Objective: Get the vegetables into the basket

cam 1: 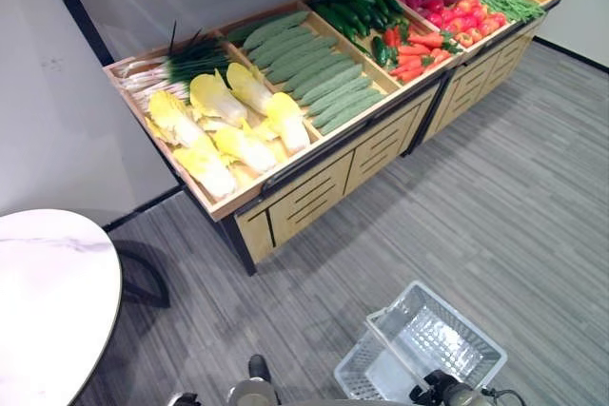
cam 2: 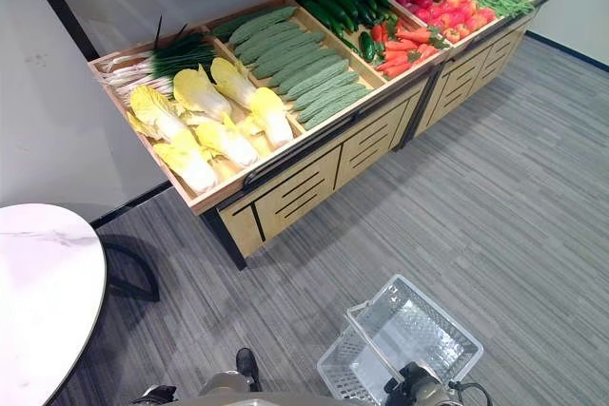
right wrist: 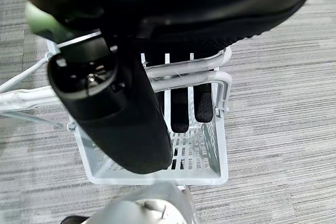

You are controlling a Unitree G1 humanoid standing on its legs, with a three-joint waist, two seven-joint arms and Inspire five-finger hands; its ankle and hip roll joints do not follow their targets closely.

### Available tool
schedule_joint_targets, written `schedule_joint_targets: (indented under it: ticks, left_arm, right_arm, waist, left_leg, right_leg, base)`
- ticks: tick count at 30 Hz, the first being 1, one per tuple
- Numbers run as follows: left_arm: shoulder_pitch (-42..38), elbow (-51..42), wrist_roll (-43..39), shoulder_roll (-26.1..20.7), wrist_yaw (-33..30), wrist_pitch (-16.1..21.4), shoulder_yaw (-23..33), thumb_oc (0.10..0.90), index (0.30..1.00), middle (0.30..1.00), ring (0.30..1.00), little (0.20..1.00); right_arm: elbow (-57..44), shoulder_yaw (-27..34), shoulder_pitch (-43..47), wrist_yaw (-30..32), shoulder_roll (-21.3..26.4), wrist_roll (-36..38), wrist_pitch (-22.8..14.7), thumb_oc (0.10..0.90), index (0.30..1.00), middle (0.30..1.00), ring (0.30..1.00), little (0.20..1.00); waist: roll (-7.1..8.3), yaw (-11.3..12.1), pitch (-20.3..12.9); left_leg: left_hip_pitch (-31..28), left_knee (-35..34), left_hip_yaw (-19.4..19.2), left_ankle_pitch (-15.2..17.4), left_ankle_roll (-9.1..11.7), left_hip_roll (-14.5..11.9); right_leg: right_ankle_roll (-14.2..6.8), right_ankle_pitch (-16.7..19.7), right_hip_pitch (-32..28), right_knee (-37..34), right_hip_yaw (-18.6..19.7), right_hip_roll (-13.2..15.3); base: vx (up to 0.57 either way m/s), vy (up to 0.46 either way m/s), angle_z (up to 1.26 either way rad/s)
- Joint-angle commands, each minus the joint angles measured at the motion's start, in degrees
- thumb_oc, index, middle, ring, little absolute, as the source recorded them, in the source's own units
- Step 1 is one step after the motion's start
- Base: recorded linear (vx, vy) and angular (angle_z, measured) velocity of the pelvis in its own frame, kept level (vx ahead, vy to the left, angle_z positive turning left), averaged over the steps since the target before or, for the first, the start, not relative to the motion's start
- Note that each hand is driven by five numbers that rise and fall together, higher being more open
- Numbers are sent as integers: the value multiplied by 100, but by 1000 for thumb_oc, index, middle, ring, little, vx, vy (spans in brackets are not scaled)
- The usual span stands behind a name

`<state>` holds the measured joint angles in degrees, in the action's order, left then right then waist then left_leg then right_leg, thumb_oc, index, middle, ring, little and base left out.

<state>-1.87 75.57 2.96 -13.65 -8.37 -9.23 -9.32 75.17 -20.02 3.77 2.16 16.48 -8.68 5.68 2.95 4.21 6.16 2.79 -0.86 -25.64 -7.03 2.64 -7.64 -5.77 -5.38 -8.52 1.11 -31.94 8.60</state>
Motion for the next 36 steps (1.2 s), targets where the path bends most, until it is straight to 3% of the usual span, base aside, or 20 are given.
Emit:
schedule_joint_targets:
  ticks: [1, 3, 5, 6, 7, 8, 9, 10, 13, 15, 16, 17, 19, 22, 26, 30, 36]
  left_arm:
    - [-241, 111, 88, 70, 64, 3, -5, 900, 1000, 1000, 1000, 1000]
    - [-246, 102, 94, 56, 76, 9, -5, 900, 1000, 1000, 1000, 1000]
    - [-292, 58, 95, 18, 97, 2, -29, 900, 1000, 1000, 1000, 1000]
    - [-335, 2, 79, -35, 91, -1, -35, 900, 1000, 1000, 1000, 1000]
    - [-337, 2, 79, -36, 91, -1, -34, 900, 1000, 1000, 1000, 1000]
    - [-375, -25, 85, -56, 98, -13, -79, 900, 1000, 1000, 1000, 1000]
    - [-423, -63, 100, -97, 92, 3, -140, 900, 1000, 1000, 1000, 1000]
    - [-447, -86, 81, -108, 85, 19, -163, 900, 1000, 1000, 1000, 1000]
    - [-492, -81, 102, -128, 83, 19, -208, 900, 1000, 1000, 1000, 1000]
    - [-535, -42, 131, -138, 66, 38, -257, 900, 1000, 1000, 1000, 1000]
    - [-533, -41, 131, -136, 66, 39, -256, 900, 1000, 1000, 1000, 1000]
    - [-570, -33, 152, -158, 57, 55, -266, 900, 1000, 1000, 1000, 1000]
    - [-617, -11, 201, -180, 63, 81, -298, 900, 1000, 1000, 1000, 1000]
    - [-611, 31, 274, -149, 89, 82, -345, 900, 1000, 1000, 1000, 1000]
    - [-554, 39, 197, -50, 60, 64, -372, 900, 1000, 1000, 1000, 1000]
    - [-542, -47, 126, 126, 56, 62, -527, 900, 1000, 1000, 1000, 1000]
    - [-526, -393, -26, 234, -26, 152, -623, 900, 1000, 1000, 1000, 1000]
  right_arm:
    - [61, 150, 164, -100, 162, -102, 93, 400, 300, 300, 300, 300]
    - [44, 145, 175, -115, 155, -101, 97, 400, 300, 300, 300, 300]
    - [0, 134, 197, -148, 156, -102, 104, 400, 300, 300, 300, 300]
    - [-87, 109, 251, -166, 156, -94, 95, 400, 300, 300, 300, 300]
    - [-88, 110, 254, -166, 156, -95, 95, 400, 300, 300, 300, 300]
    - [-130, 100, 264, -169, 154, -77, 90, 400, 300, 300, 300, 300]
    - [-199, 74, 269, -166, 143, -36, 71, 400, 300, 300, 300, 300]
    - [-221, 51, 269, -195, 121, -4, 58, 400, 300, 300, 300, 300]
    - [-195, 31, 269, -191, 88, 56, 68, 400, 300, 300, 300, 300]
    - [-207, 12, 300, -164, 66, 87, 57, 400, 300, 300, 300, 300]
    - [-205, 10, 300, -163, 67, 88, 56, 400, 300, 300, 300, 300]
    - [-262, -7, 346, -180, 56, 115, 41, 400, 300, 300, 300, 300]
    - [-293, -39, 355, -176, 48, 95, 33, 400, 300, 300, 300, 300]
    - [-292, -66, 310, -197, 40, 66, 45, 400, 300, 300, 300, 300]
    - [-239, -95, 295, -190, 84, 8, 41, 400, 300, 300, 300, 300]
    - [-161, -143, 278, -160, 201, -107, 53, 400, 300, 300, 300, 300]
    - [-95, -114, 229, -111, 334, -171, 46, 400, 300, 300, 300, 300]
  waist:
    - [90, 101, 235]
    - [118, 107, 223]
    - [123, 88, 283]
    - [126, 48, 395]
    - [134, 58, 399]
    - [113, -6, 486]
    - [25, -141, 603]
    - [-23, -212, 636]
    - [-42, -255, 678]
    - [13, -390, 743]
    - [2, -392, 748]
    - [38, -518, 787]
    - [65, -606, 796]
    - [87, -661, 693]
    - [-35, -671, 549]
    - [-193, -657, 448]
    - [-231, -593, 412]
  left_leg:
    - [107, 324, 225, 396, 241, 165]
    - [80, 255, 229, 446, 163, 259]
    - [30, 90, 202, 429, -49, 432]
    - [-132, -88, 261, 504, -195, 598]
    - [-140, -99, 248, 503, -203, 613]
    - [-193, -152, 346, 528, -249, 653]
    - [-320, -279, 552, 549, -262, 649]
    - [-373, -342, 691, 544, -220, 623]
    - [-452, -378, 845, 527, -131, 586]
    - [-573, -412, 1137, 598, -24, 616]
    - [-589, -409, 1140, 619, -21, 605]
    - [-694, -411, 1324, 681, 27, 633]
    - [-801, -411, 1516, 757, 68, 626]
    - [-909, -373, 1701, 802, 114, 603]
    - [-926, -300, 1864, 767, 192, 431]
    - [-766, 18, 2094, 684, 350, 218]
    - [-612, 219, 2134, 468, 479, 116]
  right_leg:
    - [-424, 294, -186, 189, 402, 582]
    - [-482, 368, -104, 332, 468, 664]
    - [-525, 762, 235, 978, 574, 897]
    - [-625, 1132, 572, 1696, 828, 1105]
    - [-634, 1125, 590, 1722, 849, 1123]
    - [-659, 1265, 743, 2005, 1067, 1109]
    - [-599, 1179, 1171, 2208, 1653, 904]
    - [-522, 1002, 1393, 2075, 1947, 722]
    - [-463, 933, 1489, 1624, 2059, 669]
    - [-545, 1171, 1809, 669, 2488, 645]
    - [-550, 1170, 1780, 648, 2481, 634]
    - [-630, 1390, 2062, 320, 2981, 533]
    - [-673, 1485, 2159, 106, 3285, 468]
    - [-627, 1426, 1966, 117, 3372, 413]
    - [-516, 1258, 1733, 126, 3255, 266]
    - [-314, 949, 1398, 199, 2876, 133]
    - [-209, 852, 1015, 67, 2474, 131]
  base:
    - [100, 174, 3]
    - [55, 170, 3]
    - [37, 276, 8]
    - [81, 249, 18]
    - [86, 209, 20]
    - [118, 90, 19]
    - [180, 77, 54]
    - [148, 27, 84]
    - [145, -99, 85]
    - [198, -199, 60]
    - [210, -134, 71]
    - [197, -126, 54]
    - [174, -131, 42]
    - [111, -146, 91]
    - [68, -170, 40]
    - [3, -237, 46]
    - [-38, -111, 48]
